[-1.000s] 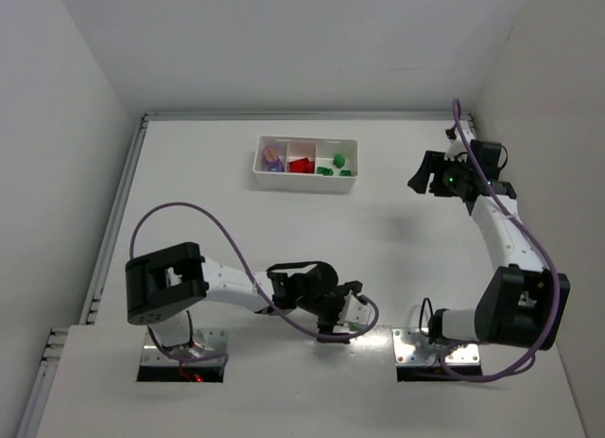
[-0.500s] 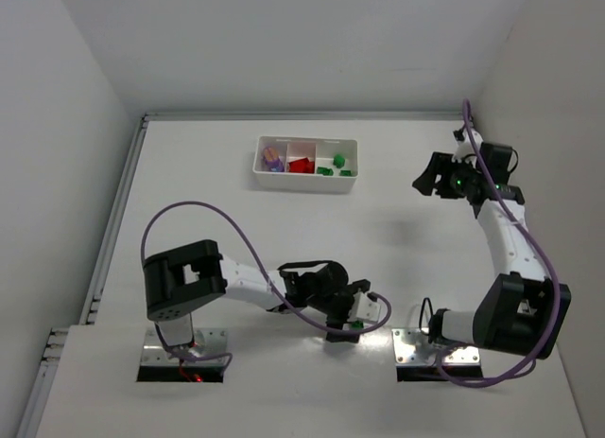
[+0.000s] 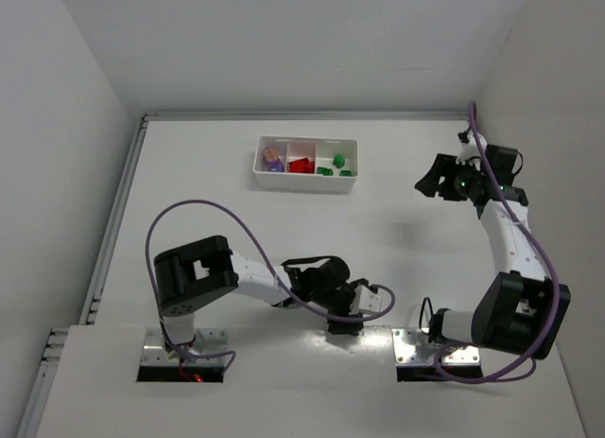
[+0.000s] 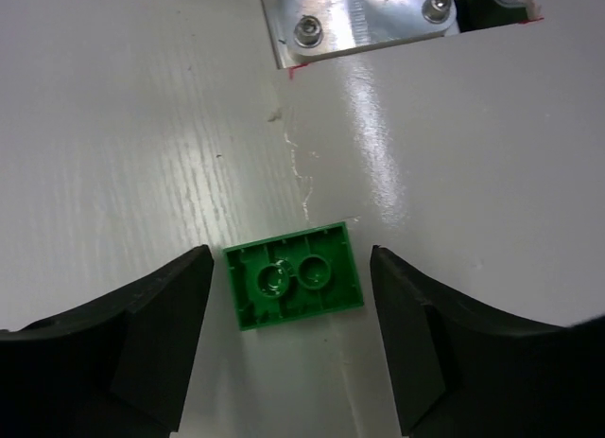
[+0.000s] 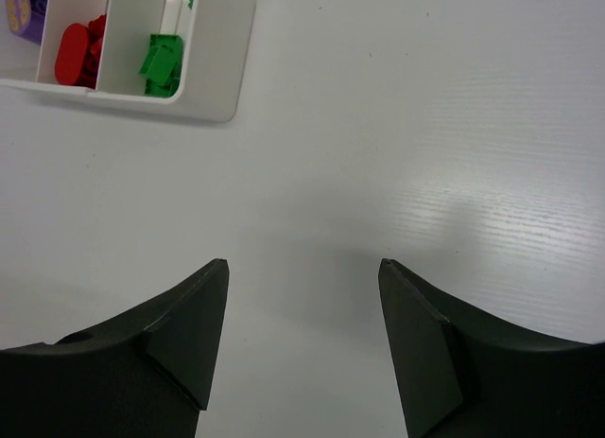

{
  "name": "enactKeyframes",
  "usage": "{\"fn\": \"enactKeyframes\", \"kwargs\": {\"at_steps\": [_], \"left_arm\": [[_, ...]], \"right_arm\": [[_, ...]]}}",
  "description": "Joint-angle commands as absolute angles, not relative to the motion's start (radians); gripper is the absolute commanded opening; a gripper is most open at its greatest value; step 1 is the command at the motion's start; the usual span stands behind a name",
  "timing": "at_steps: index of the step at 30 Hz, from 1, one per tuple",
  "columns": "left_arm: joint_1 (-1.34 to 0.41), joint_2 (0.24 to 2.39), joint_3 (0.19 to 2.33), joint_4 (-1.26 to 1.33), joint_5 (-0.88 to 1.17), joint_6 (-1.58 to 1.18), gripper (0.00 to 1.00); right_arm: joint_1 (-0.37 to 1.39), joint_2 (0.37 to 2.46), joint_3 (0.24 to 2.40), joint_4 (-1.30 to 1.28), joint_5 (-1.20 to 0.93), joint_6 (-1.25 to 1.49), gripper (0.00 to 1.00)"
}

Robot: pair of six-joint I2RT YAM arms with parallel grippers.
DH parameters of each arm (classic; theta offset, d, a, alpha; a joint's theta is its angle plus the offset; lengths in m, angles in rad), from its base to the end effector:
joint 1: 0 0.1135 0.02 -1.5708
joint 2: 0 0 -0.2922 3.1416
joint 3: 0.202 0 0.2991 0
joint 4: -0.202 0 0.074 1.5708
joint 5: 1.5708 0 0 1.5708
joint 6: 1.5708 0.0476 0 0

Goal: Sort the legos into containers by color

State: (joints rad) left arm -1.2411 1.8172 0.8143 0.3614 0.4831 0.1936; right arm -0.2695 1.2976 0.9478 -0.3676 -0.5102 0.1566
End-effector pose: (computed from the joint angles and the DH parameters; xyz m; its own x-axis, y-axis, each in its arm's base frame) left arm 0.1062 -0.3785 0.1126 -0.0057 0.5430 -0.8397 0.9777 -0.1731 -0.1186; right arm 0.3186 -0.0639 0.2749 -0.6450 0.3194 -0.6942 -0.0220 0.9003 0.4346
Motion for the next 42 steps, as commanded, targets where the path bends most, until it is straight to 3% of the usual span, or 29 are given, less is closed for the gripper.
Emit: {"fn": "enactKeyframes", "kwargs": {"at_steps": [1, 5, 9, 11, 17, 24, 32, 42], "left_arm": [[-1.22, 1.836, 0.851, 0.396, 0.526, 0.157, 0.73], [-1.209, 1.847, 0.861, 0.396, 0.526, 0.156, 0.54], [-1.2, 1.835, 0.851, 0.405, 0.535, 0.167, 0.19], [-1.2, 1.798, 0.824, 0.405, 0.516, 0.176, 0.14], [-1.14, 1.6, 0.814, 0.37, 0.459, 0.147, 0.14], [-0.922, 1.52, 1.068, 0.175, 0.37, 0.092, 0.13], [-0.691, 1.748, 1.466, 0.038, 0.321, 0.037, 0.13], [-0.526, 2.19, 1.953, -0.135, 0.377, -0.081, 0.13]], "right_arm": [[-0.285, 1.301, 0.956, -0.344, -0.543, 0.143, 0.66], [-0.285, 1.301, 0.956, -0.344, -0.552, 0.133, 0.65], [-0.285, 1.31, 0.946, -0.353, -0.552, 0.121, 0.65], [-0.285, 1.31, 0.946, -0.362, -0.561, 0.1, 0.65], [-0.275, 1.31, 0.925, -0.383, -0.595, 0.08, 0.65], [-0.255, 1.368, 0.963, -0.327, -0.635, 0.1, 0.65], [-0.213, 1.529, 1.095, -0.242, -0.644, 0.195, 0.65], [-0.175, 1.641, 1.189, -0.255, -0.635, 0.236, 0.65]]}}
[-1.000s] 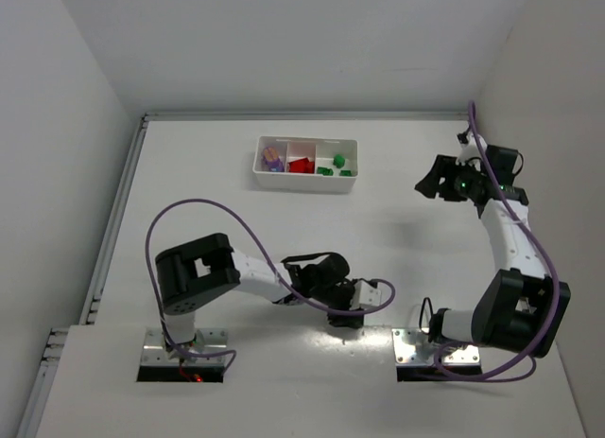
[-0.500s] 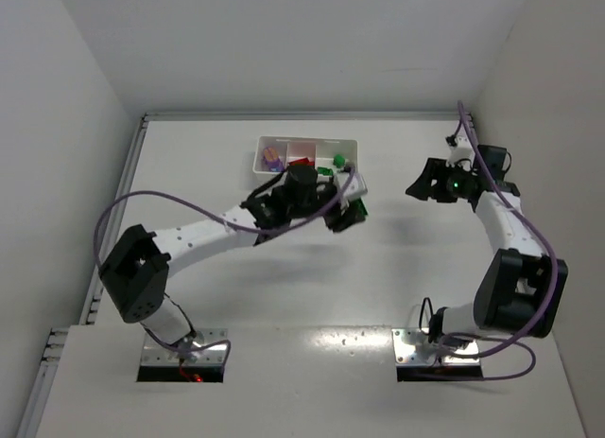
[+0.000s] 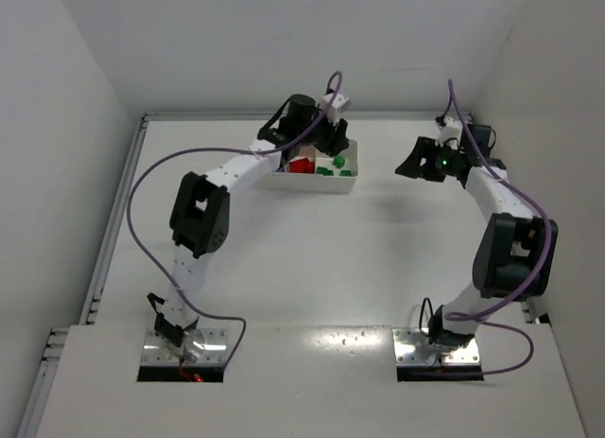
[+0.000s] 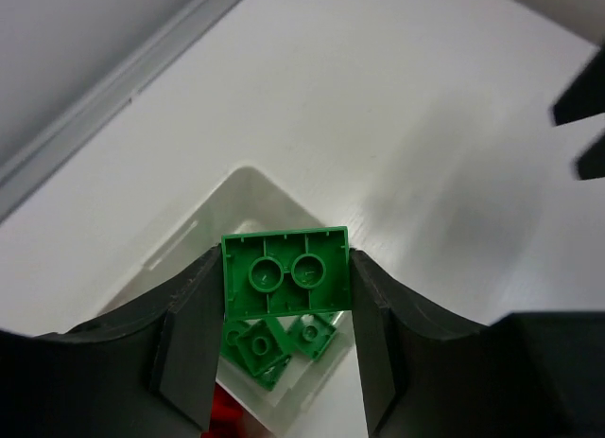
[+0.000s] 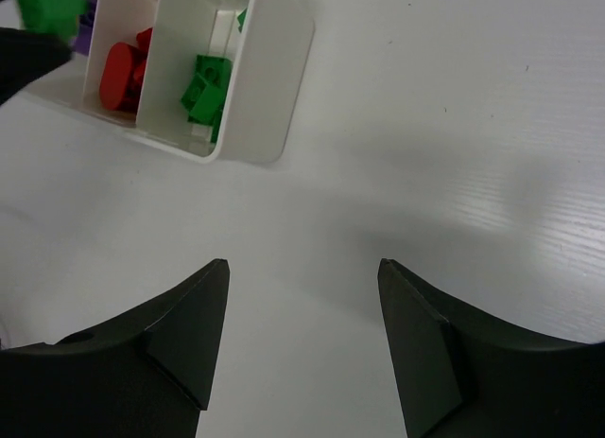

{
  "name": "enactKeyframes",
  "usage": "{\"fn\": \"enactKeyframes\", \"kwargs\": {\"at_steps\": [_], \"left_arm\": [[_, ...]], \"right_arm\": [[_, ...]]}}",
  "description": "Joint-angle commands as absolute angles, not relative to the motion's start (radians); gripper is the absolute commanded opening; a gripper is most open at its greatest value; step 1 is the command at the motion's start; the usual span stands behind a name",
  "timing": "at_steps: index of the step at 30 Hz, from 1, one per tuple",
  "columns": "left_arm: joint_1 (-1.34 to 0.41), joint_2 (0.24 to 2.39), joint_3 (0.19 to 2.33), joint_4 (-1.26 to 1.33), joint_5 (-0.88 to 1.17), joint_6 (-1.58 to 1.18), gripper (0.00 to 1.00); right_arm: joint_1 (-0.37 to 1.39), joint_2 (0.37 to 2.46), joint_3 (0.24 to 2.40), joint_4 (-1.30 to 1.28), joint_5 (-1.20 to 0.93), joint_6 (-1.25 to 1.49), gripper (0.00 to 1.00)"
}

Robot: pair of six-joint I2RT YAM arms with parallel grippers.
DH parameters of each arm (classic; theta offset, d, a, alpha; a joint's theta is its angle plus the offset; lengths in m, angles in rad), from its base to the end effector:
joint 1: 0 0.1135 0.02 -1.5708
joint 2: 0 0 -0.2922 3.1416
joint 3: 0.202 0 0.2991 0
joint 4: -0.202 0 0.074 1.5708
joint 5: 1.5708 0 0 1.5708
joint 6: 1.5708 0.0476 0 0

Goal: Sort the legos into containers by color

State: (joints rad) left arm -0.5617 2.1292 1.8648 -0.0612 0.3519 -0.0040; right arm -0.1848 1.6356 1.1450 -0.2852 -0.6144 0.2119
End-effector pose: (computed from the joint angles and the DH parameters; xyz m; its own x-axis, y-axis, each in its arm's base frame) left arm 0.4870 -0.3259 0.3047 -0.2738 0.1679 -0.9470 0.7753 0.6212 -0.1140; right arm 0.4044 -0.0477 0.2409 -0.7265 0.3106 -0.6130 -0.1039 0.8321 0.5448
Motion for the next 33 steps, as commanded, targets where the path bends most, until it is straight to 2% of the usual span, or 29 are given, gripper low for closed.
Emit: {"fn": "enactKeyframes", "kwargs": {"at_steps": [1, 9, 11, 12, 14, 15, 16, 17, 25, 33], "left_arm": [[-0.526, 2.213, 1.969, -0.144, 0.377, -0.093, 0.13], [-0.503, 2.312, 2.03, -0.153, 0.397, -0.103, 0.13], [-0.503, 2.312, 2.02, -0.153, 0.397, -0.103, 0.16], [-0.503, 2.312, 2.02, -0.153, 0.408, -0.103, 0.24], [-0.503, 2.312, 2.011, -0.153, 0.408, -0.103, 0.51], [-0.503, 2.312, 2.011, -0.153, 0.408, -0.103, 0.82], [-0.503, 2.312, 2.011, -0.153, 0.394, -0.103, 0.97], [-0.503, 2.298, 2.011, -0.153, 0.384, -0.103, 1.0], [-0.503, 2.14, 1.967, -0.153, 0.172, -0.156, 1.0], [-0.373, 1.855, 1.749, -0.163, 0.029, -0.236, 1.0]], "right_arm": [[-0.175, 1.65, 1.189, -0.264, -0.623, 0.236, 0.65], [-0.175, 1.687, 1.25, -0.307, -0.603, 0.203, 0.65], [-0.175, 1.687, 1.25, -0.307, -0.594, 0.202, 0.66], [-0.175, 1.696, 1.261, -0.307, -0.594, 0.202, 0.66], [-0.175, 1.697, 1.261, -0.307, -0.594, 0.202, 0.66], [-0.166, 1.697, 1.261, -0.307, -0.594, 0.202, 0.66], [-0.166, 1.697, 1.27, -0.307, -0.594, 0.202, 0.66], [-0.166, 1.697, 1.27, -0.307, -0.594, 0.192, 0.66], [-0.1, 1.697, 1.292, -0.298, -0.565, 0.192, 0.67], [-0.019, 1.758, 1.413, -0.279, -0.485, 0.201, 0.7]]}}
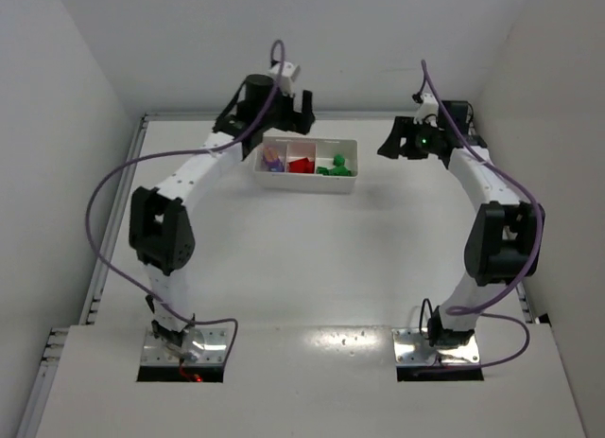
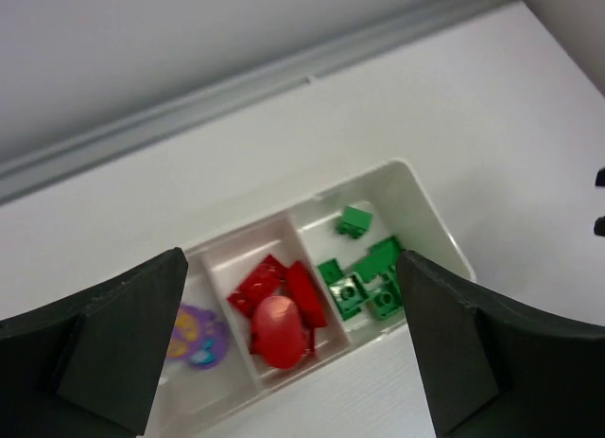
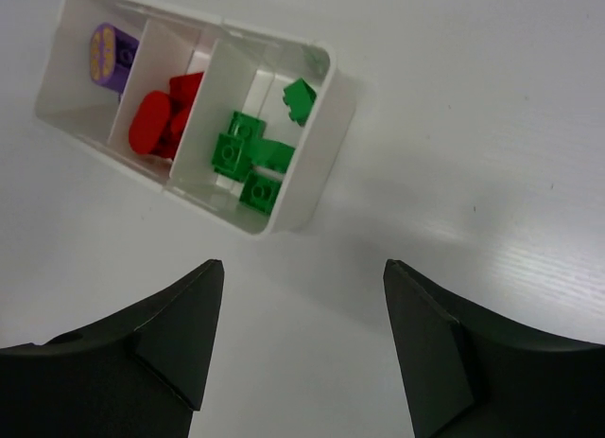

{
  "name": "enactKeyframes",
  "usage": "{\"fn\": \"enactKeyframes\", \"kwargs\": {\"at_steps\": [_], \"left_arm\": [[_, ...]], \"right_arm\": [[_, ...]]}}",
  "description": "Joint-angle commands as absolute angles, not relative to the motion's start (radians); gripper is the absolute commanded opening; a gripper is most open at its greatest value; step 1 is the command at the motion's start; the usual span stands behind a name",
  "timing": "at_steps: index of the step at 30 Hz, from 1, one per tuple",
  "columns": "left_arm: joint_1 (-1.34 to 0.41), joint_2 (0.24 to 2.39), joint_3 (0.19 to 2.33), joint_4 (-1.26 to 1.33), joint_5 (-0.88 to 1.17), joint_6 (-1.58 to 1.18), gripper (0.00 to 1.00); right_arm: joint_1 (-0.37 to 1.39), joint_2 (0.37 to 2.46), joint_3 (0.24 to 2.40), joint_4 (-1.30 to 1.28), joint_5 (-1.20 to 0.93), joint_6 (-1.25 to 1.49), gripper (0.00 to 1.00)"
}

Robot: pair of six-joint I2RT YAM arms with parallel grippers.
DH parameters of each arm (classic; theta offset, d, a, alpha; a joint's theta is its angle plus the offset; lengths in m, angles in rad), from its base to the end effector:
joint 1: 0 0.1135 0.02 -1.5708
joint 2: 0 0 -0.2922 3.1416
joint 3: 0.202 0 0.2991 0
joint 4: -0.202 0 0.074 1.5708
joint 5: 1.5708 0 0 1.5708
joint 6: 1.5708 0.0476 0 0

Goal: Sort the legos into containers by color

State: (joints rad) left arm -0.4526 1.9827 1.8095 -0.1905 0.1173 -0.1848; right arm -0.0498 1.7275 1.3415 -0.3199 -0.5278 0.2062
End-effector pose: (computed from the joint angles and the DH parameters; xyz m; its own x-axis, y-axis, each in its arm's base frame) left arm 0.4916 -0.2452 0.3467 -0.4123 -0.0024 -0.9110 0.4648 0.8595 -0.2127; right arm 0.4479 0.0017 0.2727 -0.7038 0.2122 -0.6780 -0.1999 0.8566 0.4756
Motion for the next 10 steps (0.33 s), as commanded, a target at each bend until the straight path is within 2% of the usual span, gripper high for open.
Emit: {"fn": "enactKeyframes", "kwargs": {"at_steps": [1, 5, 10], "left_arm": [[-0.358, 1.83, 1.726, -0.173, 0.017, -0.236, 1.0], [-0.27, 1.709, 1.565, -0.204, -0.06, -0.224, 1.0], [-0.125, 1.641, 1.409, -0.216, -0.06, -0.235, 1.0]], "right_arm": [[-0.003, 1.77, 1.443, -0.279, -0.473, 0.201, 0.7], [0.034, 1.836, 1.5, -0.279, -0.405, 0.201, 0.71], [0.054, 1.882, 1.532, -0.279, -0.383, 0.201, 0.71]]}}
